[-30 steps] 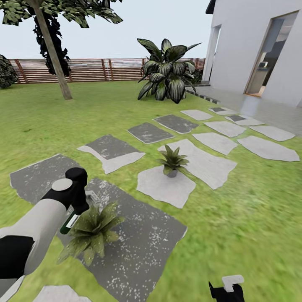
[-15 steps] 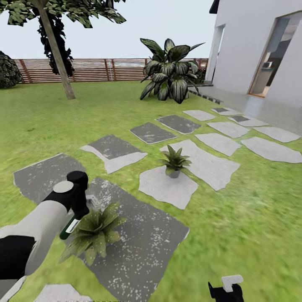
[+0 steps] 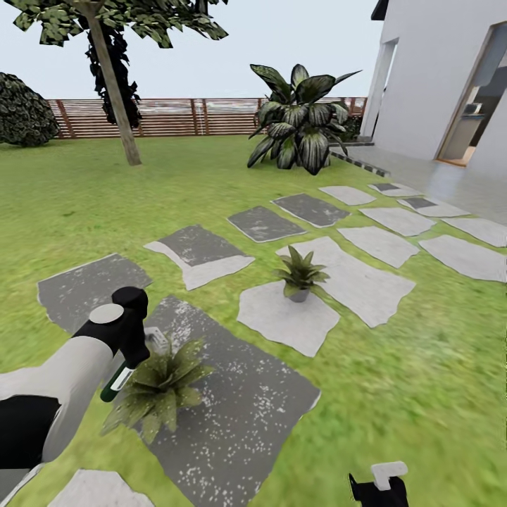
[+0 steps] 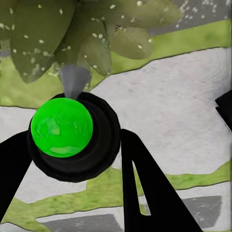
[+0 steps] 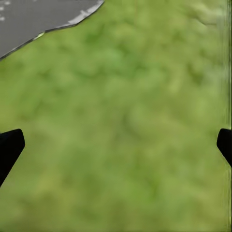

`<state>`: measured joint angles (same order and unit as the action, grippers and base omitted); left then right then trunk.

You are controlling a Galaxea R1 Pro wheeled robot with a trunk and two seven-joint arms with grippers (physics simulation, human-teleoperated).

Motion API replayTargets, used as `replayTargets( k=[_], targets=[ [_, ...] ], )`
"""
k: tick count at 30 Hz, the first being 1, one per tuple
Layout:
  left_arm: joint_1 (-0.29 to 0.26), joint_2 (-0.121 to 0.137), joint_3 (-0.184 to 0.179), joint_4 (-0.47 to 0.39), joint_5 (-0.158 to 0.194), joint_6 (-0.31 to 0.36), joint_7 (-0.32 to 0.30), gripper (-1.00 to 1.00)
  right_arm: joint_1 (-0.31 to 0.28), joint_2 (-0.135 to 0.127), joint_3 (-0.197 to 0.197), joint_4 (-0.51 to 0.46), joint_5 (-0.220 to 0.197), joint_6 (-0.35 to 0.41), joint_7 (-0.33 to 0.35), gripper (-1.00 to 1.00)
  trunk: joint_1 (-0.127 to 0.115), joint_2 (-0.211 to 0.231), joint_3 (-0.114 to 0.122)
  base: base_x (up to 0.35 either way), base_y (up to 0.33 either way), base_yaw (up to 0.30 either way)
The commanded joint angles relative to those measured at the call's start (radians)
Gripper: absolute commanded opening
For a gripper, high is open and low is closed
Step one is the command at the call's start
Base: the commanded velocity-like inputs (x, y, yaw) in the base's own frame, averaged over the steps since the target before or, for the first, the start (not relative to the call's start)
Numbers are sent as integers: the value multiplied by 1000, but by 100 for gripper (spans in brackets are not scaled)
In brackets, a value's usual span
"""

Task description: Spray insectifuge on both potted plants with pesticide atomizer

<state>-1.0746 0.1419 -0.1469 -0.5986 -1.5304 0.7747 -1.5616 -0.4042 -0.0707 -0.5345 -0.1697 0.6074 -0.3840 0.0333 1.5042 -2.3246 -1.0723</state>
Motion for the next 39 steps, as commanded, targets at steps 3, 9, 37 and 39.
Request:
replayTargets(
  k=[3, 9, 37, 39],
  targets=[
    [-1, 2, -4, -5, -5, 11, -9, -100, -1, 0, -8, 1, 6, -4, 3, 100, 0, 0, -1, 89, -250, 0],
    [-1, 3, 0, -10, -6, 13, -9, -100, -1, 0, -8, 1, 6, -4, 3, 100, 0, 0, -1, 175, -84, 101],
    [-1, 2, -12, -10, -16, 17, -9, -100, -1, 0, -8, 1, 6, -4, 3, 100, 0, 0, -1, 30, -120, 163],
    [-1, 3, -14, -11, -17, 17, -9, -100, -1, 0, -8, 1, 6, -4, 3, 100, 0, 0, -1, -7, -7, 277]
  ],
)
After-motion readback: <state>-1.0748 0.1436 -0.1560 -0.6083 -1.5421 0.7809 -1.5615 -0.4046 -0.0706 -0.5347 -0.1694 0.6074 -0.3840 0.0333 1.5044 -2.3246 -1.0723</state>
